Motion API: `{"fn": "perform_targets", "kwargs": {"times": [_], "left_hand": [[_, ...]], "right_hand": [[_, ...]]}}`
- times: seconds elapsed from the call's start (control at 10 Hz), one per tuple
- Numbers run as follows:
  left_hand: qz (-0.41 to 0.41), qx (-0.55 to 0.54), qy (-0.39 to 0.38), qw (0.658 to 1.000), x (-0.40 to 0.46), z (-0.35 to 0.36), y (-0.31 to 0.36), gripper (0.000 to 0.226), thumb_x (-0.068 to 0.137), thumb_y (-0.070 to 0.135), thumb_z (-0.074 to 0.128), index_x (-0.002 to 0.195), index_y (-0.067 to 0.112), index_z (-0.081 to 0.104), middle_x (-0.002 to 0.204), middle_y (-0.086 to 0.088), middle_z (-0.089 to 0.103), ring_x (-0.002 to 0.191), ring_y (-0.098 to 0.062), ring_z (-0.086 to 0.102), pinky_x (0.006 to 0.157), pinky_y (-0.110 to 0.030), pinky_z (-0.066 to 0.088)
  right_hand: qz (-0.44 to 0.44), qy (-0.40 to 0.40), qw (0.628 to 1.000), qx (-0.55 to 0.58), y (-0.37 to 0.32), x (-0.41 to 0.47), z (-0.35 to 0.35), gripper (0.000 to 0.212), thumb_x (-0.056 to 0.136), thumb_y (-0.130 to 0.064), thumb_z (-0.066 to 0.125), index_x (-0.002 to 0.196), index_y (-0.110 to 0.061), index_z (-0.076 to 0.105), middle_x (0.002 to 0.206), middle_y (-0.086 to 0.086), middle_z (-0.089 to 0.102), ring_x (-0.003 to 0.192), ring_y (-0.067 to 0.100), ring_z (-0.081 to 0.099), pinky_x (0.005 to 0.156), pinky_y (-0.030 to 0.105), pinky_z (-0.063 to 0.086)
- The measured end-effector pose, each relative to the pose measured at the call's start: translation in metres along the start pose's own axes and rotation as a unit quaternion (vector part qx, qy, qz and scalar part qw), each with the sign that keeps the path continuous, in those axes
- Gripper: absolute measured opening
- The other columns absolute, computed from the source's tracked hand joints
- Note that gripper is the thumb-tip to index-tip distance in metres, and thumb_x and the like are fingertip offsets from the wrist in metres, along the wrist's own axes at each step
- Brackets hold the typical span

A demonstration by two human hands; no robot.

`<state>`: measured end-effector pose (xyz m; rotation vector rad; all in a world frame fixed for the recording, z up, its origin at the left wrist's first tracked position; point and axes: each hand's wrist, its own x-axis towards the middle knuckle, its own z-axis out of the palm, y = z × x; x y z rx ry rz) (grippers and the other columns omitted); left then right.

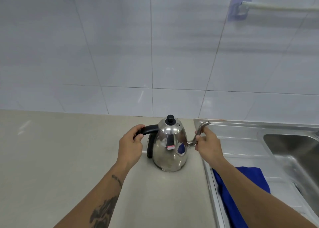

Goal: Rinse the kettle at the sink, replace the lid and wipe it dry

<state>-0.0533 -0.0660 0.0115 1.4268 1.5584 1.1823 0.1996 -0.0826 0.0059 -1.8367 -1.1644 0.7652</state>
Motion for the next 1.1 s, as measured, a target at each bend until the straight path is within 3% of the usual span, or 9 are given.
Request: {"fn": "perform_targets", "kwargs": {"times": [0.3, 0.4, 0.6, 0.8, 0.9, 1.1], "left_hand": [[0.023, 0.032, -0.016, 0.999, 0.083, 0.017, 0.005, 0.035, 0.098, 0.005, 0.047, 0.118, 0.026, 0.065, 0.110, 0.005, 0.067, 0.102, -0.016, 0.060, 0.087, -0.021, 0.043], [0.027, 0.033, -0.019, 0.999, 0.103, 0.023, 0.002, 0.034, 0.098, 0.005, 0.047, 0.119, 0.026, 0.065, 0.110, 0.006, 0.067, 0.103, -0.014, 0.060, 0.084, -0.016, 0.042], [0.035, 0.030, -0.030, 0.998, 0.130, 0.032, -0.003, 0.035, 0.098, 0.005, 0.046, 0.120, 0.026, 0.065, 0.110, 0.006, 0.067, 0.101, -0.014, 0.060, 0.092, -0.025, 0.047], [0.043, 0.040, -0.034, 0.998, 0.134, 0.036, -0.008, 0.033, 0.100, 0.010, 0.047, 0.125, 0.025, 0.062, 0.117, 0.007, 0.065, 0.105, -0.012, 0.057, 0.093, -0.024, 0.044], [0.084, 0.102, -0.006, 0.991, 0.127, 0.034, -0.008, 0.036, 0.100, 0.013, 0.047, 0.134, 0.022, 0.056, 0.127, 0.007, 0.059, 0.112, -0.007, 0.051, 0.097, -0.020, 0.037], [0.141, 0.285, -0.010, 0.948, 0.085, 0.013, -0.014, 0.047, 0.096, 0.014, 0.048, 0.143, 0.019, 0.043, 0.140, 0.003, 0.050, 0.120, -0.020, 0.053, 0.092, -0.028, 0.041]], "right_hand": [[0.008, 0.036, 0.999, 0.001, -0.019, 0.058, 0.020, 0.014, 0.094, -0.013, 0.050, 0.093, -0.024, 0.059, 0.090, 0.010, 0.069, 0.078, 0.031, 0.069, 0.076, 0.049, 0.059], [0.018, 0.049, 0.999, 0.007, -0.022, 0.075, 0.027, 0.012, 0.092, -0.012, 0.050, 0.091, -0.020, 0.059, 0.091, 0.011, 0.069, 0.080, 0.033, 0.068, 0.076, 0.048, 0.058], [0.037, 0.055, 0.998, 0.010, -0.018, 0.096, 0.038, 0.016, 0.089, -0.014, 0.048, 0.093, -0.023, 0.060, 0.090, 0.011, 0.070, 0.084, 0.033, 0.067, 0.080, 0.049, 0.057], [0.024, 0.040, 0.999, 0.016, -0.010, 0.104, 0.039, 0.012, 0.094, -0.017, 0.049, 0.097, -0.021, 0.060, 0.089, 0.008, 0.071, 0.086, 0.030, 0.067, 0.084, 0.050, 0.057], [0.044, 0.015, 0.998, 0.033, -0.011, 0.101, 0.034, 0.015, 0.093, -0.021, 0.052, 0.105, -0.025, 0.060, 0.093, 0.005, 0.071, 0.092, 0.025, 0.067, 0.089, 0.050, 0.056], [0.089, -0.030, 0.996, 0.003, 0.004, 0.066, 0.012, 0.045, 0.095, -0.027, 0.055, 0.139, -0.020, 0.048, 0.131, 0.008, 0.060, 0.111, 0.025, 0.061, 0.102, 0.044, 0.049]]}}
